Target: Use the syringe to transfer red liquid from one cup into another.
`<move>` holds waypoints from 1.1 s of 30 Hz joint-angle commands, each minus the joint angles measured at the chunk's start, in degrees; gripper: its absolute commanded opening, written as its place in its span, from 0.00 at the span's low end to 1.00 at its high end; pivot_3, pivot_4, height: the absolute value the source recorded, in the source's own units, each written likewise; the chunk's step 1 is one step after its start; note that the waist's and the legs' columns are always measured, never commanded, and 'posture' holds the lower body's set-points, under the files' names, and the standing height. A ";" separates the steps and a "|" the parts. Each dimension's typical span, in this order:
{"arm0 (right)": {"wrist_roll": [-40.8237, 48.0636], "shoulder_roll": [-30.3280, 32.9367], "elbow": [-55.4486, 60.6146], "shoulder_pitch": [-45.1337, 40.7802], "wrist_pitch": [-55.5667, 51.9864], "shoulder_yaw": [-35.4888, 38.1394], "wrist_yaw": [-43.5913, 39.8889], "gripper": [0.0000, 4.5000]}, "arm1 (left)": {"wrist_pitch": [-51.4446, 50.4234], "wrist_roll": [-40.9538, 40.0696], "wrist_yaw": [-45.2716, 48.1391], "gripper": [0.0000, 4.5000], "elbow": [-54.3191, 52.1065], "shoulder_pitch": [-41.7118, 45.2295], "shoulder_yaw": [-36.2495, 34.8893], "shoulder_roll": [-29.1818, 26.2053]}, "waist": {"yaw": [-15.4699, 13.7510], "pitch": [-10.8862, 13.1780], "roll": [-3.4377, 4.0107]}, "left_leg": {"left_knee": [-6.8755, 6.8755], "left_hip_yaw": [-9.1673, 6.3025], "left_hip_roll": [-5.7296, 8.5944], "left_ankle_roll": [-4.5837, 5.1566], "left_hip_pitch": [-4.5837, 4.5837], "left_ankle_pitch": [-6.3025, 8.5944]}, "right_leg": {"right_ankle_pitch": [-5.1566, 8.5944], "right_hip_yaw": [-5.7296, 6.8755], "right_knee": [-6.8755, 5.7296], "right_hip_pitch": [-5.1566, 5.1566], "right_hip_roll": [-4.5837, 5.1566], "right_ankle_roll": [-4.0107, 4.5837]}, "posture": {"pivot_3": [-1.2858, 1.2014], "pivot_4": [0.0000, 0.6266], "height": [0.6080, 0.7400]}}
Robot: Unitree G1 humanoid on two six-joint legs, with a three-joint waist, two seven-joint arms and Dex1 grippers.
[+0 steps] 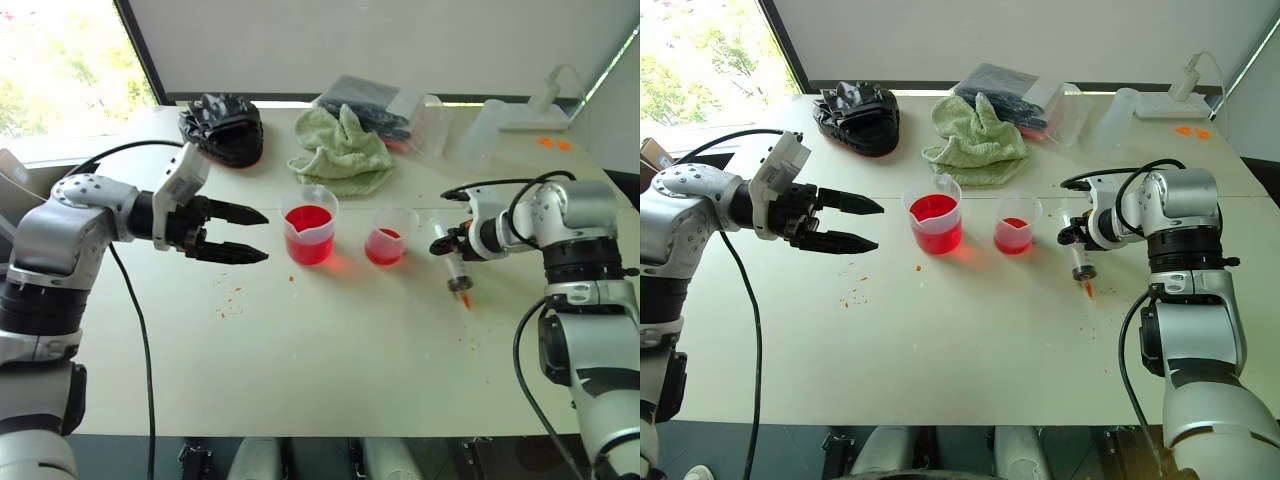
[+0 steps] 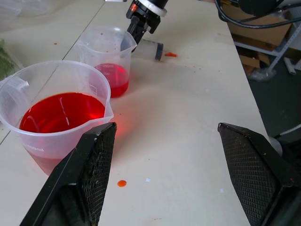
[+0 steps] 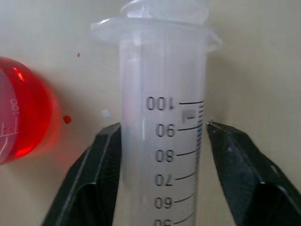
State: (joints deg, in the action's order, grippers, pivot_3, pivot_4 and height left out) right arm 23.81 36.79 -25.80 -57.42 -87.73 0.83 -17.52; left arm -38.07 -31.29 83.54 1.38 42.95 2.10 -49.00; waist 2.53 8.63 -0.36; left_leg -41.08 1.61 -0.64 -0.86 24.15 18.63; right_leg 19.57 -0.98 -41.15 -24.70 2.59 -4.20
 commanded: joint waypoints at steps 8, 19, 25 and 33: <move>-1.17 3.01 8.28 1.39 4.39 0.39 -4.67 0.98 | -0.95 -1.61 0.92 0.81 -0.14 2.11 -1.09 -1.05 | -0.07 0.00 0.00 | 0.00 0.00 0.00 0.00 0.00 0.00 | 0.00 0.00 0.01 0.00 0.00 0.00 | 0.52 0.24 0.78; 6.88 21.64 32.68 12.10 20.13 0.61 -31.47 0.98 | -1.80 -1.55 2.89 0.81 -0.57 1.56 -1.23 -2.90 | -0.23 0.00 0.00 | 0.01 -0.03 0.00 0.10 0.03 0.05 | 0.00 0.02 0.08 0.00 -0.02 0.00 | 0.52 0.24 0.78; 7.89 35.15 40.18 28.22 42.58 5.36 -56.20 0.98 | -4.20 -3.67 3.37 0.81 -0.97 1.62 -2.39 -4.23 | -0.69 0.01 -0.01 | -0.03 -0.04 0.00 0.37 0.03 0.21 | 0.00 0.03 0.12 0.03 -0.01 0.00 | 0.52 0.24 0.78; 6.37 37.93 36.43 29.29 49.61 4.13 -63.10 0.98 | -3.03 -2.73 4.21 0.81 -0.90 1.36 -2.00 -5.58 | -0.44 0.01 -0.01 | -0.11 -0.03 -0.02 0.37 -0.10 0.21 | 0.00 0.01 0.15 0.09 -0.01 0.00 | 0.52 0.24 0.78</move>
State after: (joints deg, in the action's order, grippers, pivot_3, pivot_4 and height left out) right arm 29.63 74.17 10.71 -26.73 -39.01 3.40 -79.58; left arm -41.73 -33.77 87.32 1.51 43.55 1.33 -53.27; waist 2.09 8.64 -0.36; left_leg -41.19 1.59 -0.66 -0.52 24.04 18.82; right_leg 19.57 -0.97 -41.01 -24.61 2.58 -4.20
